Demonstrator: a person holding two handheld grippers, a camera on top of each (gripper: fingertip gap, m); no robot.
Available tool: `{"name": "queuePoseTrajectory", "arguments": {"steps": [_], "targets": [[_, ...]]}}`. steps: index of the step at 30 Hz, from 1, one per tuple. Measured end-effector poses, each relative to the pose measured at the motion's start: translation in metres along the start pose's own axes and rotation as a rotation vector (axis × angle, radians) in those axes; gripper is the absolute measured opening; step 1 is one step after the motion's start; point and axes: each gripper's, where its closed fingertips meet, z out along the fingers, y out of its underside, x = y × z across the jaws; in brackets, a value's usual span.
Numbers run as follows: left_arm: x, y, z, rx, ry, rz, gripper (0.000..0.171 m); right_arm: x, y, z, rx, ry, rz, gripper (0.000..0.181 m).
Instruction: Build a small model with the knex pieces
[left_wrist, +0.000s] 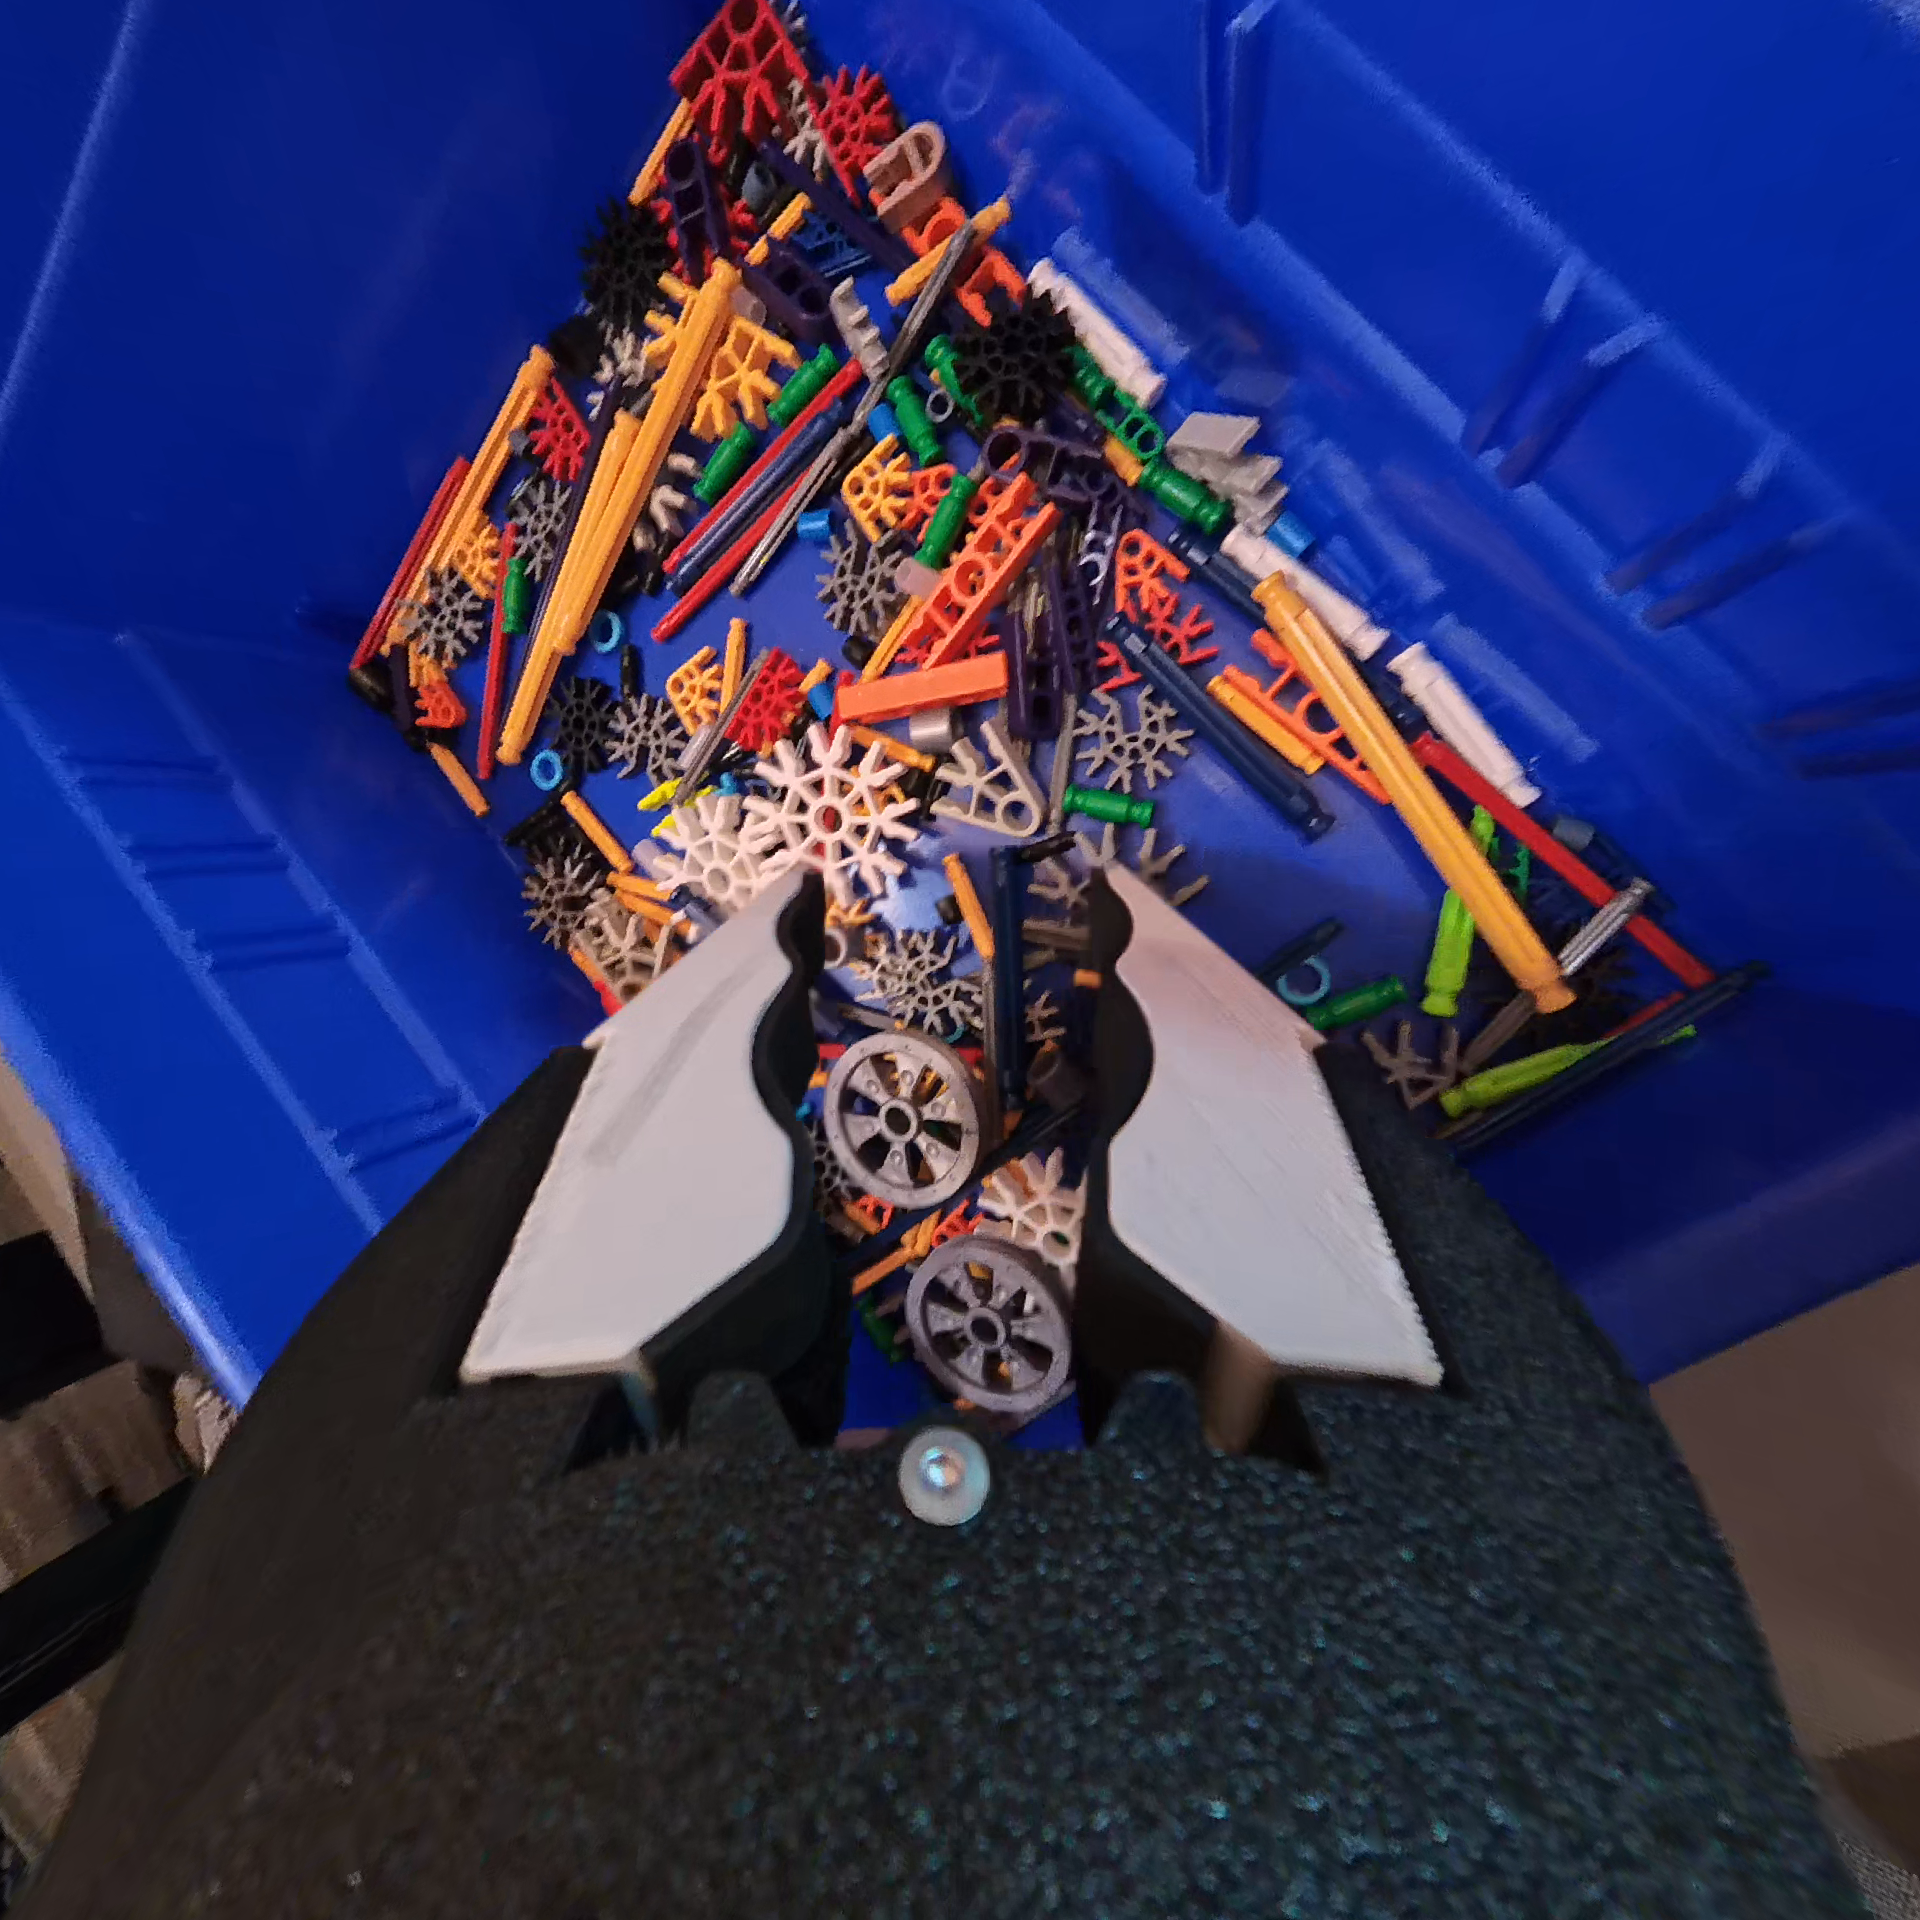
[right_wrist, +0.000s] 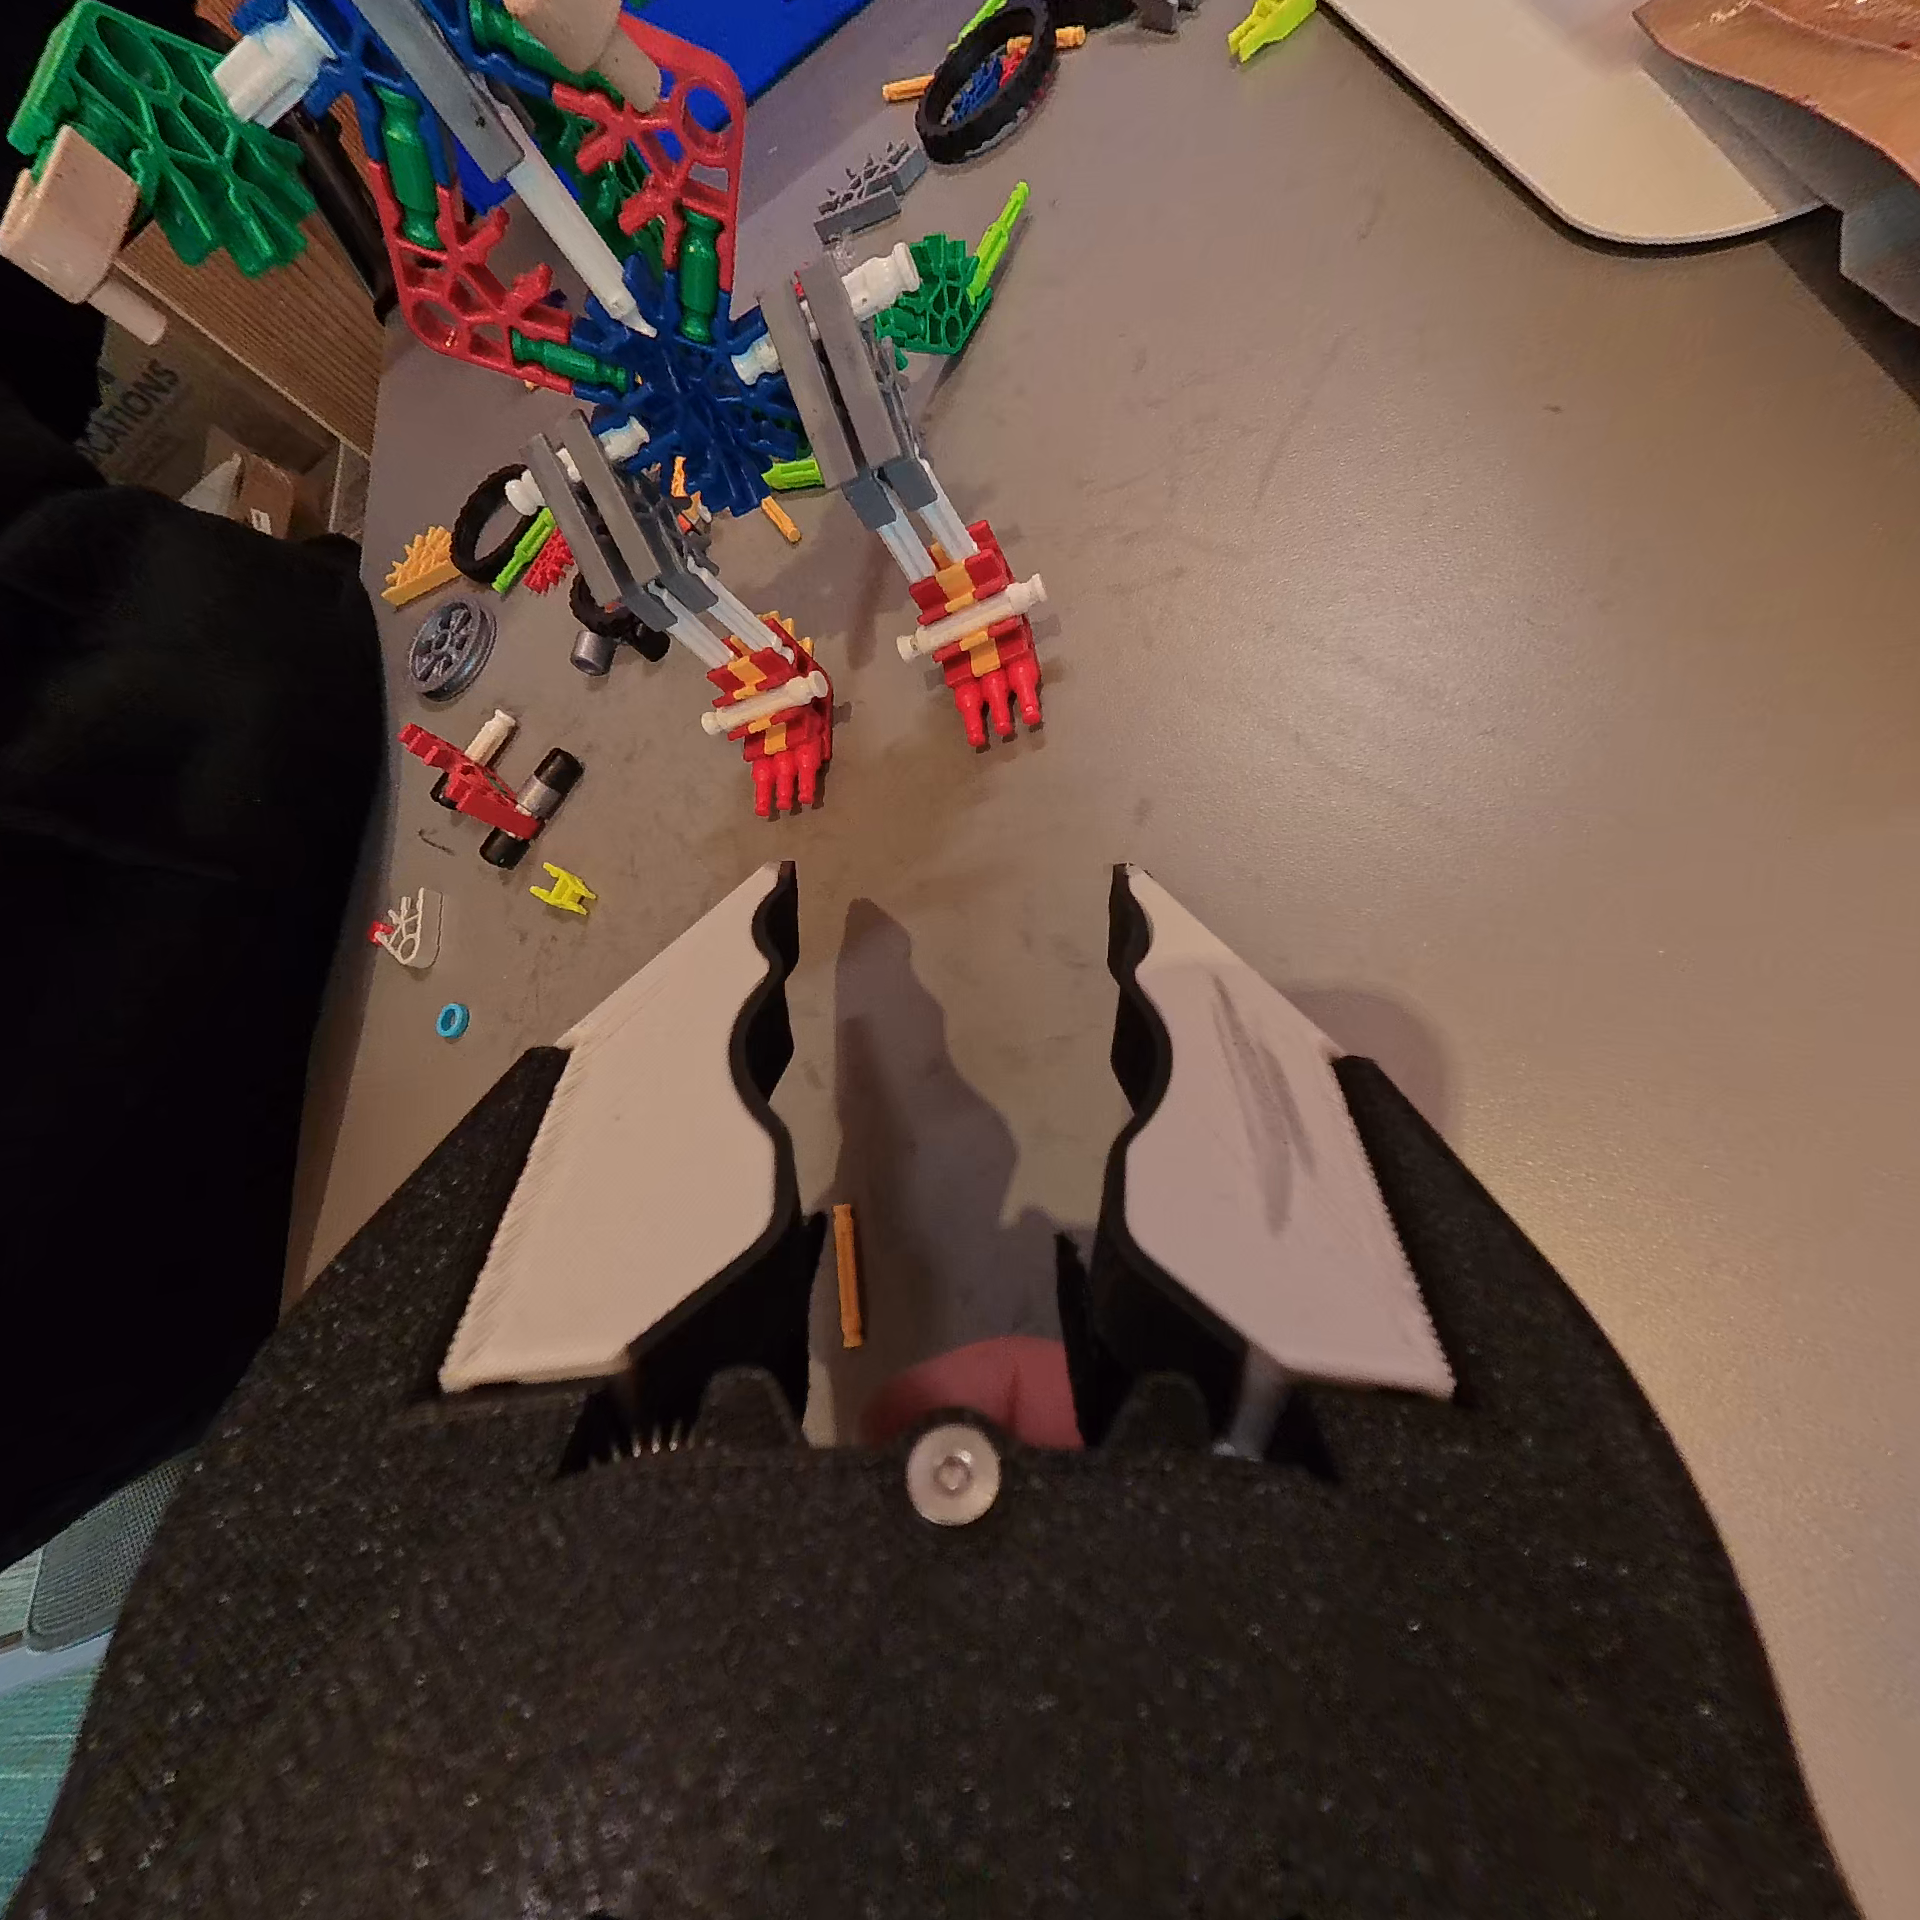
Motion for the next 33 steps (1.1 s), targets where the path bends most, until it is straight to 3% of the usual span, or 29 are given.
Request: {"name": "queuePoseTrajectory", "arguments": {"steps": [7,17,24,33], "targets": [[0.017,-0.020,0.011,0.075,0.047,0.063,0.046,0.000,0.000,0.000,0.000,0.004,0.001,0.059],[0.012,-0.063,0.029,0.141,0.044,0.104,0.040,0.001,-0.001,0.000,0.001,0.000,0.014,0.057],[-0.013,-0.069,0.045,0.129,0.042,0.029,0.034,0.001,-0.001,0.000,0.003,-0.003,0.015,0.057],[-0.004,-0.067,0.047,0.137,0.148,-0.083,0.014,0.002,-0.001,0.000,0.003,-0.003,0.016,0.057]]}}
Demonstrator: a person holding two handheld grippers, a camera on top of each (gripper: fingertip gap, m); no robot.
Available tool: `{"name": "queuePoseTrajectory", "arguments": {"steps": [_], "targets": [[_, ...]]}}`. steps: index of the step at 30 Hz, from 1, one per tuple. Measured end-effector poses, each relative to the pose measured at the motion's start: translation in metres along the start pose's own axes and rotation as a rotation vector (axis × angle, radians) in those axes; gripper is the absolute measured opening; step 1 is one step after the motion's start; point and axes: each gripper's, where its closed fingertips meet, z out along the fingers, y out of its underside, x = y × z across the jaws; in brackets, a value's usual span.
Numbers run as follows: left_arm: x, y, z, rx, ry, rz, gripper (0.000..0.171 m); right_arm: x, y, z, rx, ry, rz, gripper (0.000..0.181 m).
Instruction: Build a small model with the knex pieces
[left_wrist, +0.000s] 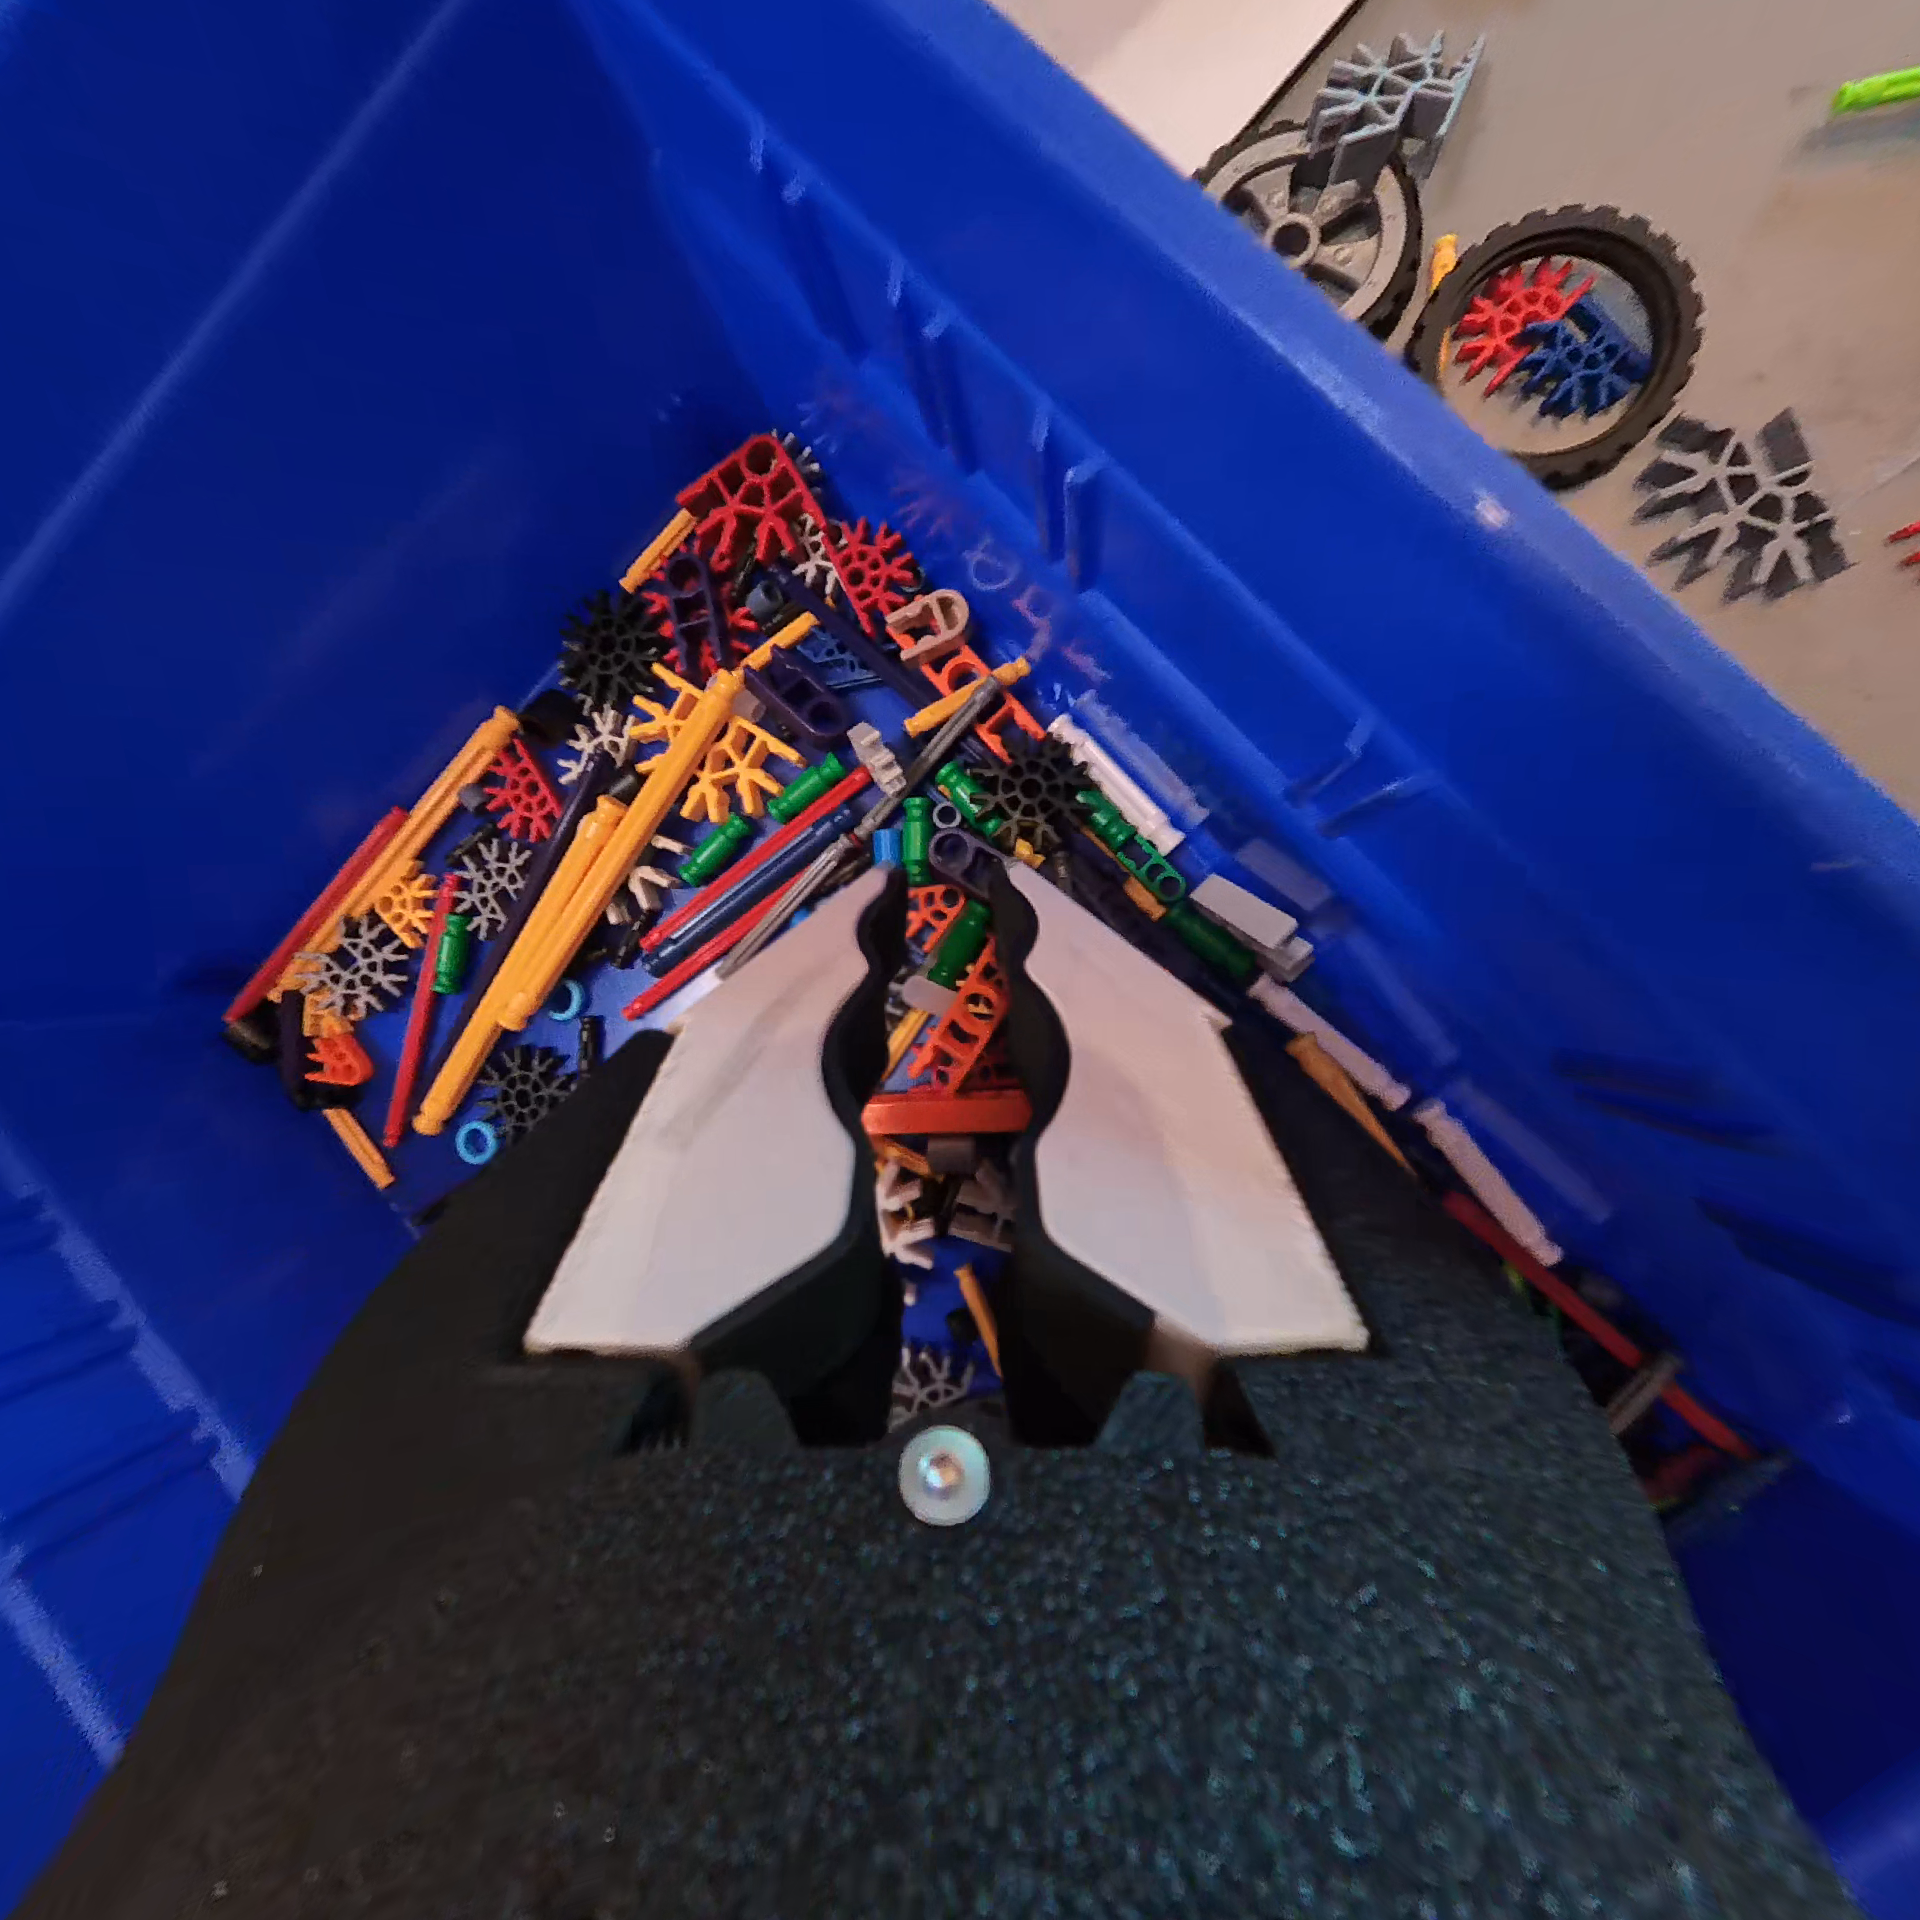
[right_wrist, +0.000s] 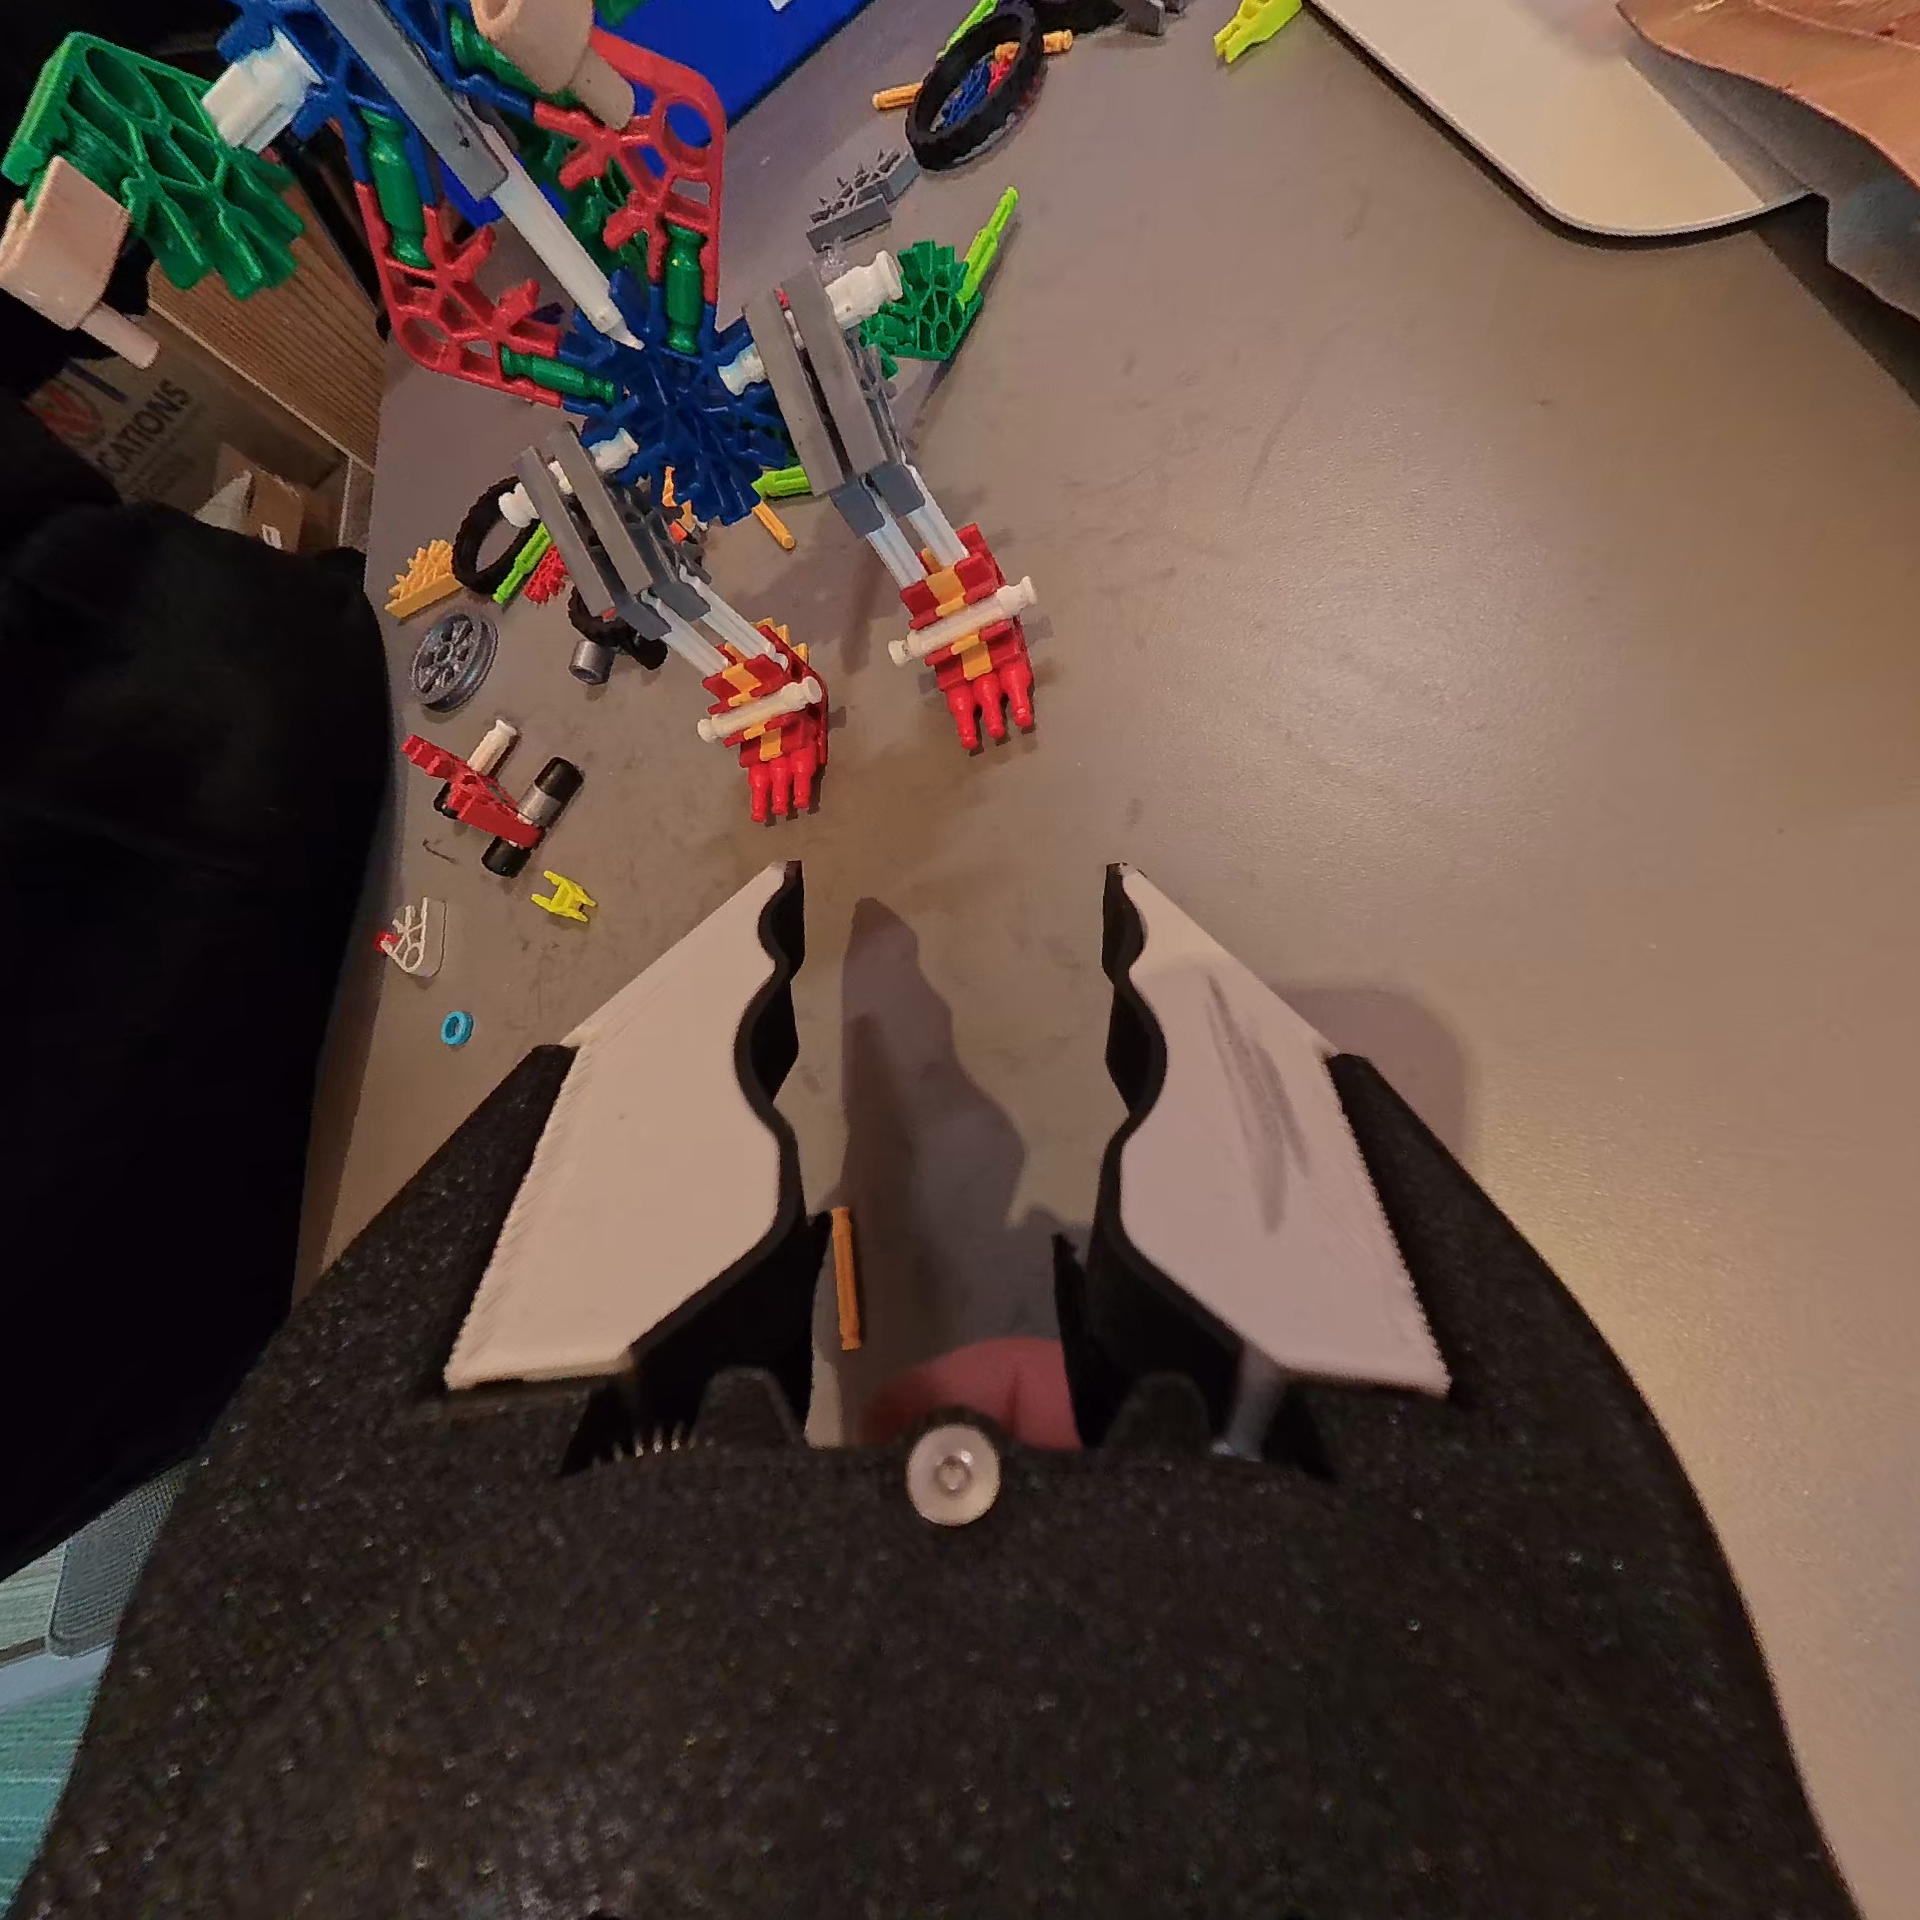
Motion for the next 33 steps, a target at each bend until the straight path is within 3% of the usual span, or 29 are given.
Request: {"name": "queuePoseTrajectory", "arguments": {"steps": [3,10,24,33], "targets": [[0.007,0.001,0.000,0.008,0.068,-0.090,0.004,0.000,0.000,0.000,0.000,-0.001,0.001,0.057],[0.019,0.007,-0.005,-0.007,0.195,-0.211,0.003,0.000,0.000,0.000,0.001,-0.003,0.003,0.057],[0.029,0.029,-0.019,-0.110,0.214,-0.145,0.004,0.001,-0.001,-0.001,0.007,-0.006,0.017,0.057],[0.011,0.016,-0.014,-0.032,0.125,-0.111,0.010,0.002,-0.001,-0.001,0.011,-0.006,0.020,0.058]]}}
